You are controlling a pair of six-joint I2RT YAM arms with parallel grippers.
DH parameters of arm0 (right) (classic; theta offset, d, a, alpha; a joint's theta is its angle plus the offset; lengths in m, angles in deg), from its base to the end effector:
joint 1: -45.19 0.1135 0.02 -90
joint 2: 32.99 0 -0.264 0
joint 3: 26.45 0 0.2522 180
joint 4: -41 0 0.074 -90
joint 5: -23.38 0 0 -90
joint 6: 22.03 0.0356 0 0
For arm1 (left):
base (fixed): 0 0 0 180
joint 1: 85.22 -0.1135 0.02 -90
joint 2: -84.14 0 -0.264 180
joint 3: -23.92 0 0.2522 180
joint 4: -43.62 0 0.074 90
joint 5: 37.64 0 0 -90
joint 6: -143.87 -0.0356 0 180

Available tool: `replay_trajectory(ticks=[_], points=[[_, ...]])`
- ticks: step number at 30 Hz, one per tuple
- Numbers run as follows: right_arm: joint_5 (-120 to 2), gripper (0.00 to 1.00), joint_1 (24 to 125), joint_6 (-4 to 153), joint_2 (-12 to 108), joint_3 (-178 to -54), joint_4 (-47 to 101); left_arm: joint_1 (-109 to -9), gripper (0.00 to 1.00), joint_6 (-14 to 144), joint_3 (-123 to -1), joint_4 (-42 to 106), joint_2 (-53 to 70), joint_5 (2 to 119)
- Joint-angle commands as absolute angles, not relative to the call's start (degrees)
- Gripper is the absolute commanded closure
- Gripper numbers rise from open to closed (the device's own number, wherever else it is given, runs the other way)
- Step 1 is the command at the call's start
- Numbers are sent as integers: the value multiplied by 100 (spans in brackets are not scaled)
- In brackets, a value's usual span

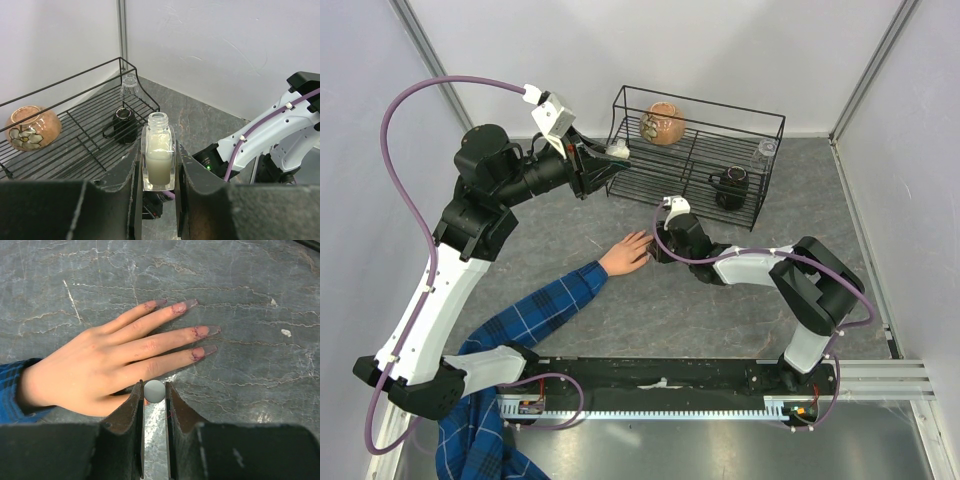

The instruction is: Paint the nails

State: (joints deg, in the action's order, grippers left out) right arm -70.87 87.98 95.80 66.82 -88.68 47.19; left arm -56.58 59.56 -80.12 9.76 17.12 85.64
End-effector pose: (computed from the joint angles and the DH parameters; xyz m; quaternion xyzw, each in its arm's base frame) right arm 0.2647 0.2415 0.1628 -0.0954 0.8664 0.2563 0.4178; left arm 0.1854 -0.1235 0.5141 0.3348 0.6040 -0.3934 0.6068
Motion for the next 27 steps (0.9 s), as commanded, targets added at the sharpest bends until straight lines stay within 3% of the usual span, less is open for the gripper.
replay_trajectory(ticks=[1,27], points=[[-7190,100,8756,9583,6729,-9031,4781,-5639,98,5835,-8089,1079,1805,8620],[-6952,100,8764,9574,6501,-8943,4667,-5639,98,5809,-8125,1070,1726,8629]])
